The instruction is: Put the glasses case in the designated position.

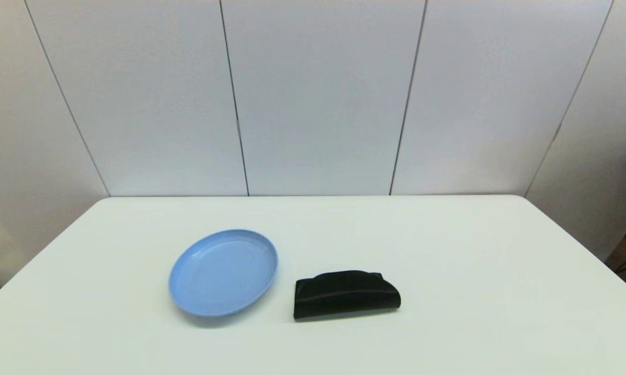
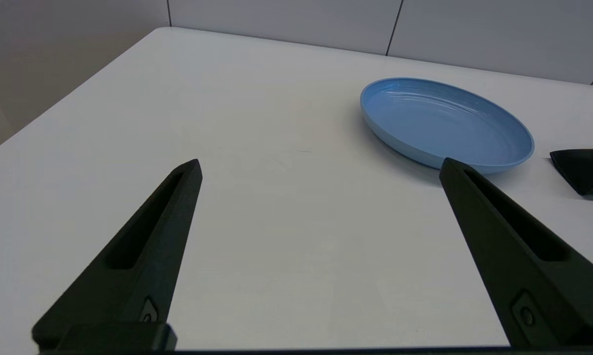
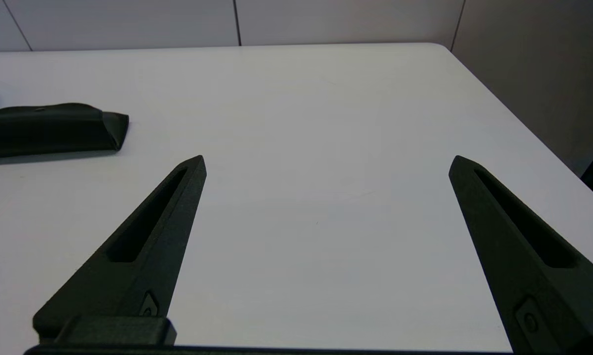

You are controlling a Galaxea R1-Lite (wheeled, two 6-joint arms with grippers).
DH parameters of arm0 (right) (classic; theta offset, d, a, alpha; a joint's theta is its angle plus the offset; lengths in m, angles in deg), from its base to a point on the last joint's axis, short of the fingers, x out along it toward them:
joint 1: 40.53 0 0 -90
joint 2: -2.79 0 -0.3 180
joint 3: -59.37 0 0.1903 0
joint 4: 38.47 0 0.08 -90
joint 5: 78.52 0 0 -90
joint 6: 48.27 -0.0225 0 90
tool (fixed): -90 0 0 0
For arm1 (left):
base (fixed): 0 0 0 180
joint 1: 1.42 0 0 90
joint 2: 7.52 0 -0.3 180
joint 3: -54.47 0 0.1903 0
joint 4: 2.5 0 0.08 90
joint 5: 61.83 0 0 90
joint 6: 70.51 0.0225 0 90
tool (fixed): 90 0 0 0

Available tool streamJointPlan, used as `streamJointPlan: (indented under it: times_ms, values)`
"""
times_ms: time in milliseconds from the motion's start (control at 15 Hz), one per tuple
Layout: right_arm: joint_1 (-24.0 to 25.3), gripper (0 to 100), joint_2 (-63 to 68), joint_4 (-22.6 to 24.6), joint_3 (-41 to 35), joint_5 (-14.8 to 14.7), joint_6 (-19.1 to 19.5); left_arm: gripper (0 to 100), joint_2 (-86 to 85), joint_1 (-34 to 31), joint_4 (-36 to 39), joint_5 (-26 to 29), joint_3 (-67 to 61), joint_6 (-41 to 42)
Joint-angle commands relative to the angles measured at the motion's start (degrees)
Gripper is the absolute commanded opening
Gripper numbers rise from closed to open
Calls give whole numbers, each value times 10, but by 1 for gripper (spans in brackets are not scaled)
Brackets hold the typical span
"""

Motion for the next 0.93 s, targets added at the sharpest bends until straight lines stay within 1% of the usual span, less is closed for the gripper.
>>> streamJointPlan:
  times_ms: [67,200,467,600,667,733,867,933]
  values:
    - [0,100,0,0,0,0,0,100,0,0,0,0,0,-1]
    - [0,100,0,0,0,0,0,100,0,0,-2,0,0,2]
    - [0,100,0,0,0,0,0,100,0,0,-3,2,0,46]
    - [0,100,0,0,0,0,0,100,29,0,-4,9,10,72]
    - [-1,100,0,0,0,0,0,100,62,0,-15,-1,45,79]
    - [0,100,0,0,0,0,0,100,96,0,-48,-3,98,79]
    - [-1,100,0,0,0,0,0,100,171,17,-139,-7,229,73]
    - [0,100,0,0,0,0,0,100,216,27,-162,-7,287,72]
